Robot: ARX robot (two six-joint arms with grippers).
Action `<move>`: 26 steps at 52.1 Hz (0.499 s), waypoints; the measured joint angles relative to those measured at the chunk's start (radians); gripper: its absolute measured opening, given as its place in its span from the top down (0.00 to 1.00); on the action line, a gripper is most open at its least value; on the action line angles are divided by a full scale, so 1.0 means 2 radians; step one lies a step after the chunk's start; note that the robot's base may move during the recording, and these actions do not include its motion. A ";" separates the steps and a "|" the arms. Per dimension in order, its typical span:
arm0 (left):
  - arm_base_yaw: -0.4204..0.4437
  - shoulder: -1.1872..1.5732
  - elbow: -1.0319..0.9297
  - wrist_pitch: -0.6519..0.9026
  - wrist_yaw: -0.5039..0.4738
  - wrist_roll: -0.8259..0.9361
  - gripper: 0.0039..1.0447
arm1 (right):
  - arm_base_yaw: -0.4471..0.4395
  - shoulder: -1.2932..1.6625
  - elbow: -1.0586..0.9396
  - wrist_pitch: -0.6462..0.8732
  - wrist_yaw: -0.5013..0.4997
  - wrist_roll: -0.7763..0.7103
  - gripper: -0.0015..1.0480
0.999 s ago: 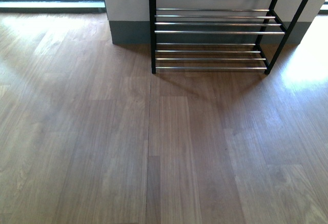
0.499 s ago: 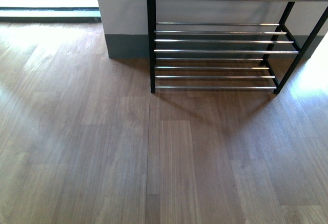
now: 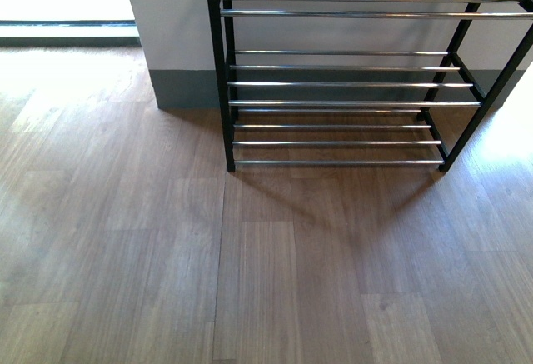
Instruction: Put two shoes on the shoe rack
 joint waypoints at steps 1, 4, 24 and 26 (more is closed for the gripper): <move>0.000 0.000 0.000 0.000 0.000 0.000 0.99 | 0.000 0.000 0.000 0.000 0.000 0.000 0.98; 0.000 0.000 0.000 0.000 0.000 0.000 0.99 | 0.000 0.000 0.000 0.000 0.000 0.000 0.98; 0.002 -0.001 0.000 0.000 -0.001 0.000 0.99 | 0.000 0.000 0.000 0.000 -0.002 0.000 0.98; 0.002 -0.001 0.000 0.000 -0.001 0.000 0.99 | 0.000 0.000 0.000 0.000 -0.002 0.000 0.98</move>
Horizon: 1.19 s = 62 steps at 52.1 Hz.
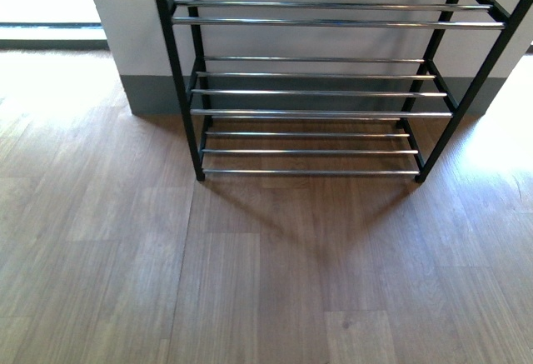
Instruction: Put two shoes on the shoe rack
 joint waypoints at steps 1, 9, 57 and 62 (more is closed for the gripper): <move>0.000 0.000 0.000 0.000 0.000 0.000 0.99 | 0.000 0.000 0.000 0.000 0.000 0.000 0.98; -0.001 0.000 0.000 0.000 0.002 0.000 0.99 | -0.001 0.001 -0.001 0.000 0.004 0.000 0.98; -0.002 0.000 0.000 0.000 0.002 0.000 0.99 | -0.001 0.001 -0.001 0.000 0.001 0.000 0.98; -0.002 0.000 0.000 0.000 0.002 0.000 0.99 | -0.001 0.001 -0.001 0.000 0.001 0.000 0.98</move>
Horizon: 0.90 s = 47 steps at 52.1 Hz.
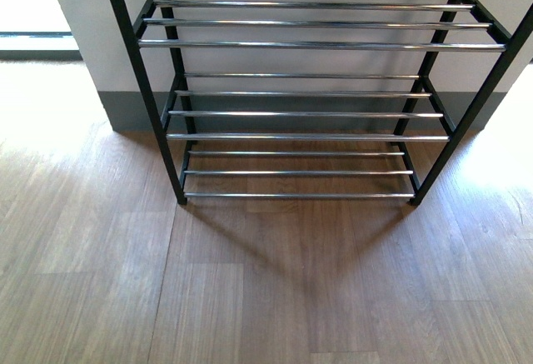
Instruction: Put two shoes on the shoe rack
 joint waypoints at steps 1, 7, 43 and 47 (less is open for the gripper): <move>0.000 0.000 0.000 0.000 0.000 0.000 0.99 | 0.000 0.000 0.000 0.000 0.000 0.000 0.98; 0.000 0.000 0.000 0.000 0.000 0.000 0.99 | 0.000 0.000 0.000 0.000 0.000 0.000 0.98; 0.000 -0.001 0.000 0.000 0.000 0.000 0.99 | 0.000 -0.001 0.000 0.000 0.000 0.000 0.98; 0.000 -0.001 0.000 0.000 -0.001 0.000 0.99 | 0.000 -0.001 0.000 0.000 0.000 0.000 0.98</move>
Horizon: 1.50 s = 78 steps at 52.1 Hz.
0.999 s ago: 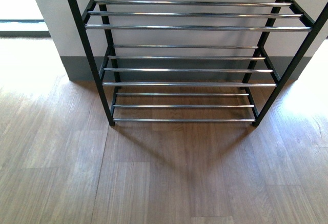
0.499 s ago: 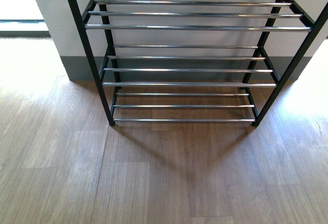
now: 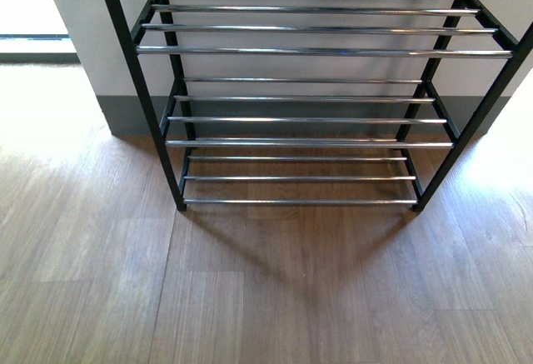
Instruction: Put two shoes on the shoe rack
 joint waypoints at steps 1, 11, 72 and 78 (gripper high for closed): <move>0.000 0.000 0.000 0.000 0.000 0.000 0.99 | 0.000 0.000 0.000 0.000 0.000 0.000 0.98; -0.001 0.000 0.000 0.000 -0.001 0.000 0.99 | 0.000 0.000 0.000 0.000 0.000 0.000 0.98; -0.001 -0.003 -0.003 0.004 0.001 0.001 0.99 | 0.000 0.001 0.000 0.000 0.002 0.000 0.98; -0.001 -0.004 -0.003 0.004 -0.001 0.000 0.99 | 0.001 0.000 0.000 0.000 -0.002 0.000 0.98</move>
